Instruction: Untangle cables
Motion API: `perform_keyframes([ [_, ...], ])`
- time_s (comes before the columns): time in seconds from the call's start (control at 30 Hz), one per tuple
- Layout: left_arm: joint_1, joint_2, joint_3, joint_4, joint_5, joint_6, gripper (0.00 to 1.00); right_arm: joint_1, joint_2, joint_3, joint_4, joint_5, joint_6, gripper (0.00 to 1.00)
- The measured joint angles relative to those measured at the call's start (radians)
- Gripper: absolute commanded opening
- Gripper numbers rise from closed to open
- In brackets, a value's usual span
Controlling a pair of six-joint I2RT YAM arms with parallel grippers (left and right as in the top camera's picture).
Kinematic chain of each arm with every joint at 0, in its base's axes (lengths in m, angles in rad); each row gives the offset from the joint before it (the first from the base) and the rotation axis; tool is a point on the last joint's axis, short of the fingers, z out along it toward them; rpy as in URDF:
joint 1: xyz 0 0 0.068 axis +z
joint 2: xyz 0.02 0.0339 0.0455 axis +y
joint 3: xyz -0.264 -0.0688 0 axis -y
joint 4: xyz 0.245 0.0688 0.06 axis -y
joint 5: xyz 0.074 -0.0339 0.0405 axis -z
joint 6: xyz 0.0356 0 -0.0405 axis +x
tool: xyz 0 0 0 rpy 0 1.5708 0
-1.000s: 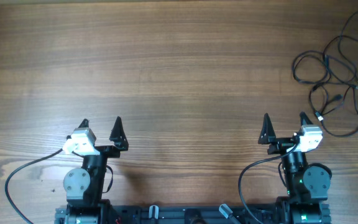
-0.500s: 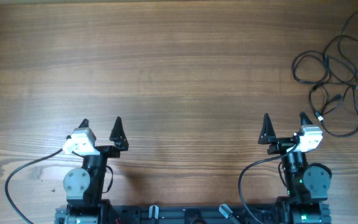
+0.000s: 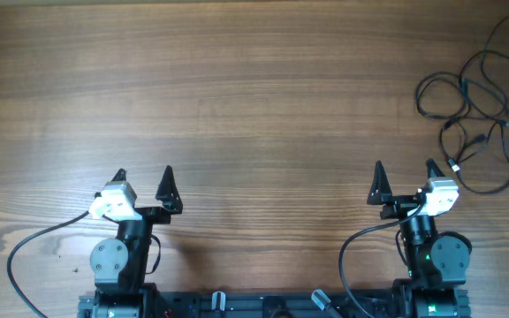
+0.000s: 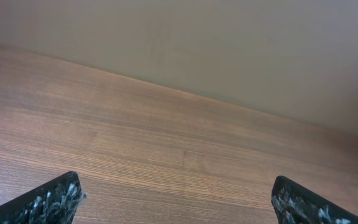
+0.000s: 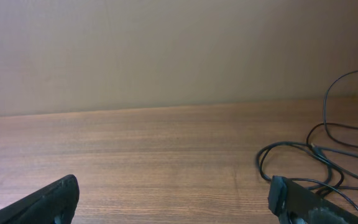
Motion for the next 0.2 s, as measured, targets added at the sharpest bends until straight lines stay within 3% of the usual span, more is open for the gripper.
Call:
perform_keyframes([
  [0.2, 0.000, 0.000, 0.000, 0.000, 0.000, 0.000, 1.00, 0.000, 0.000, 0.000, 0.000, 0.000, 0.000, 0.99],
])
